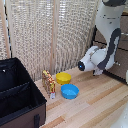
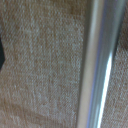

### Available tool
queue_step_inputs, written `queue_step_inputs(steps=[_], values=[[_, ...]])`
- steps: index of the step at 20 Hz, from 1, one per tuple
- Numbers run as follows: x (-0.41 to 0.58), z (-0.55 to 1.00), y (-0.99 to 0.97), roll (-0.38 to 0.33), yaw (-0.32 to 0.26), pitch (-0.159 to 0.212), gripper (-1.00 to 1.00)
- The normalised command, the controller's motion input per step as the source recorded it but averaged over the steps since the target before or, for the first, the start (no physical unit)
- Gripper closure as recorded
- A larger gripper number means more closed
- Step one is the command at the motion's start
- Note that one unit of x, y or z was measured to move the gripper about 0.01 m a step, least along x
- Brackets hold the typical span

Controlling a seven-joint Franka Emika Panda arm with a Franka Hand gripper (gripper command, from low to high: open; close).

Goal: Move your gripper towards the bottom drawer handle. Grasp the handle gently with your gripper. Apply gentle outward force to slide the bottom drawer open.

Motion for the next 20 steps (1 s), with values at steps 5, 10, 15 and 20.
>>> queue_step_inputs(steps=[5,10,15,20], values=[[0.0,0.0,0.03,0.001,0.004,0.0,1.0],[0.151,0.06,0.04,0.046,-0.003,0.045,1.0],[0.492,0.17,0.32,0.083,-0.067,0.146,1.0],[0.43,0.22,0.7,0.126,-0.063,0.114,1.0]])
